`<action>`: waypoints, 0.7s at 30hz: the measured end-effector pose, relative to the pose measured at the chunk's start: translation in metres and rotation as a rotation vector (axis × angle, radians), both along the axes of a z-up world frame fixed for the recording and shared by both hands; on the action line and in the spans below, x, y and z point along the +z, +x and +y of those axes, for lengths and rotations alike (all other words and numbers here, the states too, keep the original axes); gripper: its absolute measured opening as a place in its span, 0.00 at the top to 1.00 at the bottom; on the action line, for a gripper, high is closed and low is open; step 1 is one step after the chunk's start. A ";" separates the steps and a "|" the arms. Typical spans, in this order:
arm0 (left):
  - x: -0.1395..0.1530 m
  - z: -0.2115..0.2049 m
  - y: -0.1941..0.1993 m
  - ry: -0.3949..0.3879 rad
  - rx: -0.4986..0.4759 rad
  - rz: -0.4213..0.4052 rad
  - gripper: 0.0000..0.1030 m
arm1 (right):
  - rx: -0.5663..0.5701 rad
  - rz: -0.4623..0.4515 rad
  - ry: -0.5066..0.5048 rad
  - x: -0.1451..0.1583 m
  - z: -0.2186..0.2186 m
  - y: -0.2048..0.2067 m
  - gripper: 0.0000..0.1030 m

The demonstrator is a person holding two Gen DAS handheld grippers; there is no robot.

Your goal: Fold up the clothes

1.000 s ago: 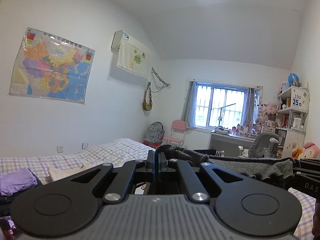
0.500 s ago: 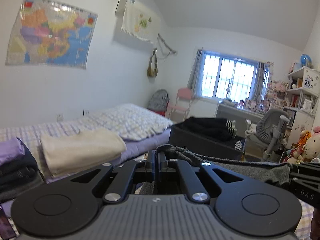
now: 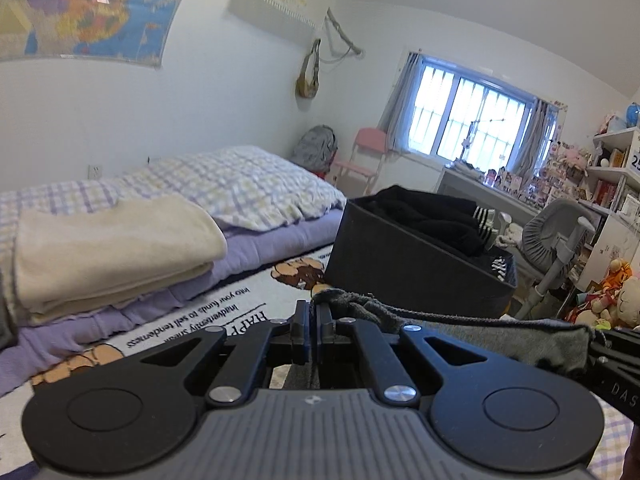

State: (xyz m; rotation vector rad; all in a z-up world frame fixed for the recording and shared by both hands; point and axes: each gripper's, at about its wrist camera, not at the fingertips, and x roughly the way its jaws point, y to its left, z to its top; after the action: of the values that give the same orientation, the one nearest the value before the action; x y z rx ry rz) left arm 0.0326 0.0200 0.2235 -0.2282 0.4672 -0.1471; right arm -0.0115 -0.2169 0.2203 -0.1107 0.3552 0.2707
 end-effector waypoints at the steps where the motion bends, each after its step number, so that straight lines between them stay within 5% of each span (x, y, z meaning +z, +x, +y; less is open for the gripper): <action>1: -0.004 -0.001 0.011 0.003 -0.004 0.006 0.98 | -0.007 0.007 -0.002 -0.002 0.000 0.009 1.00; 11: -0.037 -0.004 0.085 0.016 -0.011 0.069 0.98 | -0.072 0.066 -0.020 -0.046 0.009 0.098 1.00; 21: -0.065 -0.002 0.137 0.021 0.034 0.094 0.98 | -0.103 0.095 -0.037 -0.075 0.005 0.141 1.00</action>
State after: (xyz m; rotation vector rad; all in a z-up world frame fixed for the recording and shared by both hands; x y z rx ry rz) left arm 0.1693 0.0181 0.1586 -0.2232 0.5578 -0.0984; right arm 0.1295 -0.2114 0.1450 -0.1163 0.4593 0.1681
